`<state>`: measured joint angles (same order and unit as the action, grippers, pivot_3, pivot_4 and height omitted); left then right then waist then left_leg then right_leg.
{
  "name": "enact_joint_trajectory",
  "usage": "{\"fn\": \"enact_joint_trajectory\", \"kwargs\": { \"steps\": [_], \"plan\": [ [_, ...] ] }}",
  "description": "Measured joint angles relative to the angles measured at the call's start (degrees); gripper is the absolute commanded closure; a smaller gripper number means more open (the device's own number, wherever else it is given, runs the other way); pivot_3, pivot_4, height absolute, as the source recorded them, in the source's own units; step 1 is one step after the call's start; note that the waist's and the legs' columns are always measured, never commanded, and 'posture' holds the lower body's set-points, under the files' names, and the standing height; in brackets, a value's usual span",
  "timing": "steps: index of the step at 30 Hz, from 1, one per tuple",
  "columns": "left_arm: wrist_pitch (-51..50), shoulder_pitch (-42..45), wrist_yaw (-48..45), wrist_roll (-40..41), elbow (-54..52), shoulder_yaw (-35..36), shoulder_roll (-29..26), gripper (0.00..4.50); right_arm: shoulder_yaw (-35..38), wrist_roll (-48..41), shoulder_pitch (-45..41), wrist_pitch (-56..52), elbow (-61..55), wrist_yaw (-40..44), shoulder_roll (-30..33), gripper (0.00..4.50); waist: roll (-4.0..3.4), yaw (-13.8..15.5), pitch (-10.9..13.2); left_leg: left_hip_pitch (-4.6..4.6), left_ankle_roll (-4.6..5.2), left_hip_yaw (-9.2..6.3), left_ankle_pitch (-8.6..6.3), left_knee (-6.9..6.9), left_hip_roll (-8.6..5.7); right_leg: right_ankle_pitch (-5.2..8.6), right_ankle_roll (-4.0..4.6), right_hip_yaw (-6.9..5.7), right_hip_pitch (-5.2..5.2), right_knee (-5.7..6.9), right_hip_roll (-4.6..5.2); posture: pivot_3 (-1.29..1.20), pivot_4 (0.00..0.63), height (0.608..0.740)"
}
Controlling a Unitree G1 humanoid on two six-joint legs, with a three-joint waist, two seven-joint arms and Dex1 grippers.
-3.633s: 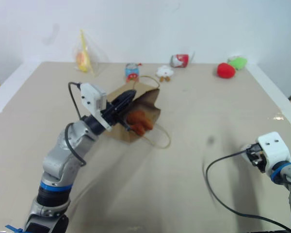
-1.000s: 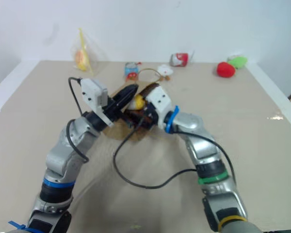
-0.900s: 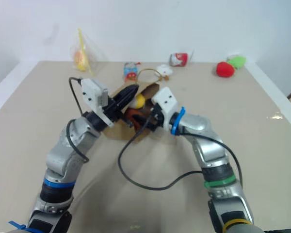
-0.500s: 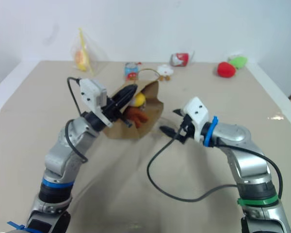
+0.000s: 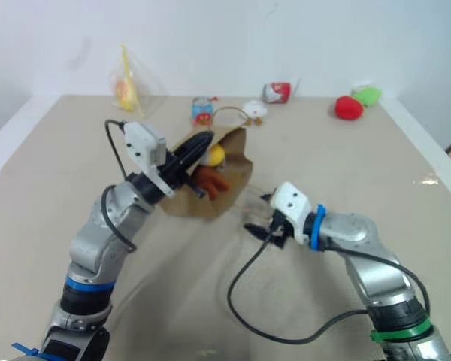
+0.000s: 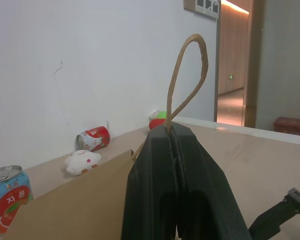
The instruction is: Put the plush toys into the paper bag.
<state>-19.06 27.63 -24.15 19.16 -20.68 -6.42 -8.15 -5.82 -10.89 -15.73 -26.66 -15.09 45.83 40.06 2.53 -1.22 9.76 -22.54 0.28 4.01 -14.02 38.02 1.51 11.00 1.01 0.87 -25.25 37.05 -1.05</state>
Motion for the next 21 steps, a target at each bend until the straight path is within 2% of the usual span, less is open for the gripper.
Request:
{"fn": "enact_joint_trajectory", "kwargs": {
  "steps": [2,3,5,6,7,8,9,10,11,21],
  "plan": [
    [0.0,0.0,0.0,0.0,0.0,0.0,0.0,4.5,-0.5,0.8,0.0,0.8,0.8,-0.1,0.0,1.15,0.0,0.0,0.0,0.0,0.0,0.0,0.0,0.0,0.0,0.0,0.0,0.0,0.0,0.0,0.0,0.0,0.15,0.74],
    [0.0,0.0,0.0,0.0,0.0,0.0,-0.1,4.5,-1.0,2.3,0.1,2.4,1.8,-0.7,0.0,1.69,0.0,0.0,0.0,0.0,0.0,-0.01,0.0,0.0,0.0,0.0,0.0,0.0,0.0,0.0,-0.01,0.0,0.15,0.74],
    [0.0,0.0,0.0,0.0,0.0,0.0,-0.2,4.5,-1.0,2.7,0.1,3.2,2.4,-1.0,0.0,2.21,0.0,0.0,0.0,0.0,0.0,-0.02,0.0,0.0,0.01,0.0,0.0,-0.01,0.0,0.0,-0.02,0.0,0.15,0.74],
    [0.0,0.0,0.0,0.0,0.0,0.0,-0.2,4.5,-0.8,2.8,0.3,3.7,2.4,-1.1,0.0,2.9,0.0,0.0,0.0,0.0,0.0,-0.03,0.0,-0.01,0.01,0.0,0.0,-0.01,-0.01,0.01,-0.02,0.0,0.15,0.74],
    [0.0,0.0,0.0,0.0,0.0,0.0,-0.2,4.5,-0.5,2.8,0.4,4.2,2.4,-1.1,0.0,3.33,0.0,0.0,0.0,0.0,0.0,-0.03,0.0,-0.01,0.01,0.0,0.0,-0.01,0.0,0.0,-0.03,0.0,0.15,0.74],
    [0.0,0.0,0.0,0.0,0.0,0.0,-0.2,4.5,-0.3,2.8,0.5,4.3,2.4,-1.1,0.0,3.4,0.0,0.0,0.0,0.0,0.0,-0.03,0.0,0.0,0.01,0.0,0.0,-0.01,-0.01,0.01,-0.03,0.0,0.15,0.74],
    [0.0,0.0,0.0,0.0,0.0,0.0,-0.3,4.5,0.1,2.8,0.7,4.9,2.4,-1.1,0.3,3.88,0.0,0.0,0.0,0.0,0.0,-0.02,0.0,0.0,0.01,0.0,0.0,-0.01,0.0,0.01,-0.02,0.0,0.15,0.74],
    [0.0,0.0,0.0,0.0,0.0,0.0,-0.3,4.5,0.2,2.8,0.8,5.1,2.4,-1.1,0.3,3.88,0.0,0.0,0.0,0.0,0.0,-0.02,0.0,0.0,0.01,0.0,0.0,-0.01,0.0,0.01,-0.02,0.0,0.15,0.74],
    [0.0,0.0,0.0,0.0,0.0,0.0,-0.4,4.5,0.4,2.9,0.8,5.5,2.4,-1.1,0.5,4.38,0.0,0.0,0.0,0.0,0.0,-0.02,0.0,0.0,0.01,0.0,0.0,-0.01,0.0,0.01,-0.02,0.0,0.15,0.74],
    [0.0,0.0,-0.1,0.0,0.0,0.0,-0.6,4.5,4.4,2.3,0.2,8.1,2.2,0.3,2.9,4.47,0.0,0.0,0.0,0.02,0.0,-0.01,0.0,0.0,0.01,0.0,0.0,0.01,0.0,0.01,-0.02,0.0,0.15,0.74]
  ]
}}
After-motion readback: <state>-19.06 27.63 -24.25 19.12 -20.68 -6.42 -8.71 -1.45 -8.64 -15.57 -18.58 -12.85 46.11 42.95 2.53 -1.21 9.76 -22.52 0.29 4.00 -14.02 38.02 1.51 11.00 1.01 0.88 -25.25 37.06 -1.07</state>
